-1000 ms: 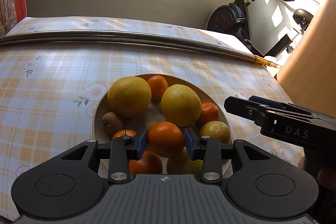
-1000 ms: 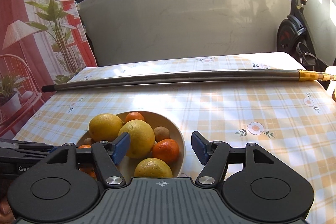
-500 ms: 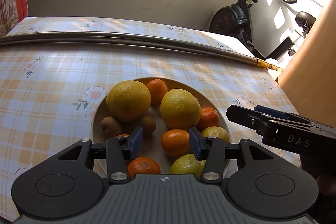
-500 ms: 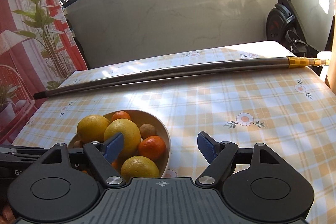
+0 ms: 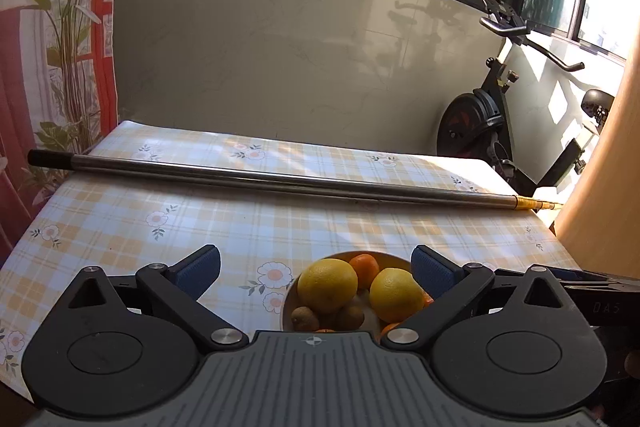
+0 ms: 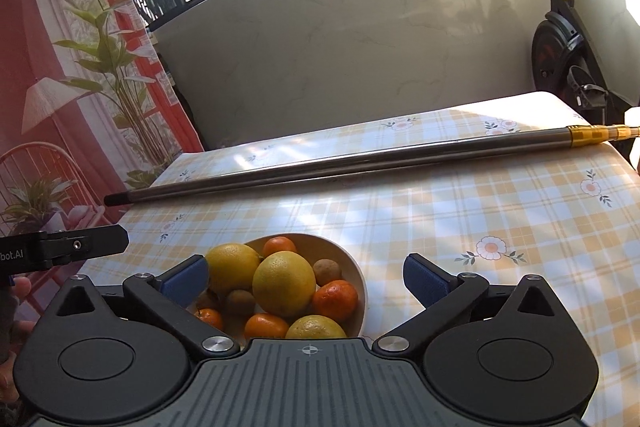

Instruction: Organize fruits

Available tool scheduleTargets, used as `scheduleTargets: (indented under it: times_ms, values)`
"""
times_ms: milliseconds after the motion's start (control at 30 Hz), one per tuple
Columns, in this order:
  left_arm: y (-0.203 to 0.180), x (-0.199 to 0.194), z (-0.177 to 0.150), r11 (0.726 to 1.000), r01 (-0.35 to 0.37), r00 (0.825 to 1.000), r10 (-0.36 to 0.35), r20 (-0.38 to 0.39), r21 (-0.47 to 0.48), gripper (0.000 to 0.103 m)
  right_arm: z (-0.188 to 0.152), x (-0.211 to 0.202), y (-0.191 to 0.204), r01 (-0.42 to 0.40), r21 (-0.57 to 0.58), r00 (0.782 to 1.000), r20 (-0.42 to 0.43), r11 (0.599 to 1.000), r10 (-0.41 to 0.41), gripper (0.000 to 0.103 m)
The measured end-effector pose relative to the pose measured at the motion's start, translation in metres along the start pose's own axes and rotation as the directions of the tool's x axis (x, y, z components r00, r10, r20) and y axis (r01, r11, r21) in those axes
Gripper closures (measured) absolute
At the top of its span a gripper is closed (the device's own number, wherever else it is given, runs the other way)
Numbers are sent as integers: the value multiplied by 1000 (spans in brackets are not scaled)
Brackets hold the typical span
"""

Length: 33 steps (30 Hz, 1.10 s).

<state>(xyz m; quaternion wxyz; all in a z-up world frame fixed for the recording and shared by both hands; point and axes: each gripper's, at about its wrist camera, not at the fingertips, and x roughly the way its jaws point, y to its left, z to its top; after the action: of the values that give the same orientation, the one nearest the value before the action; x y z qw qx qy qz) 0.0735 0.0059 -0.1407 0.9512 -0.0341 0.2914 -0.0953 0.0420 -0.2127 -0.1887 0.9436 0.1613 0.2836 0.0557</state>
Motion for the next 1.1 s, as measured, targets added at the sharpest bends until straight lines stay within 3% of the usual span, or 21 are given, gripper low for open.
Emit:
scheduleTargets:
  times_ms: [333, 567, 700, 933, 1100]
  values:
    - [-14, -64, 28, 999, 2, 992, -7, 122, 39, 0, 30, -61, 43, 47, -89, 997, 65, 995, -41, 0]
    - [-30, -122, 46, 998, -35, 965, 22, 261, 45, 0, 55, -130, 75, 22, -129, 981, 195, 991, 3, 0]
    - [-36, -145, 53, 999, -43, 948, 31, 316, 32, 0, 65, -160, 90, 91, -186, 966, 256, 978, -41, 0]
    - [-49, -158, 54, 996, -62, 937, 36, 349, 63, 0, 70, -187, 106, 157, -237, 946, 313, 959, -78, 0]
    - [-49, -156, 53, 995, -72, 937, 43, 346, 72, 0, 72, -184, 107, 163, -226, 948, 307, 960, -89, 0]
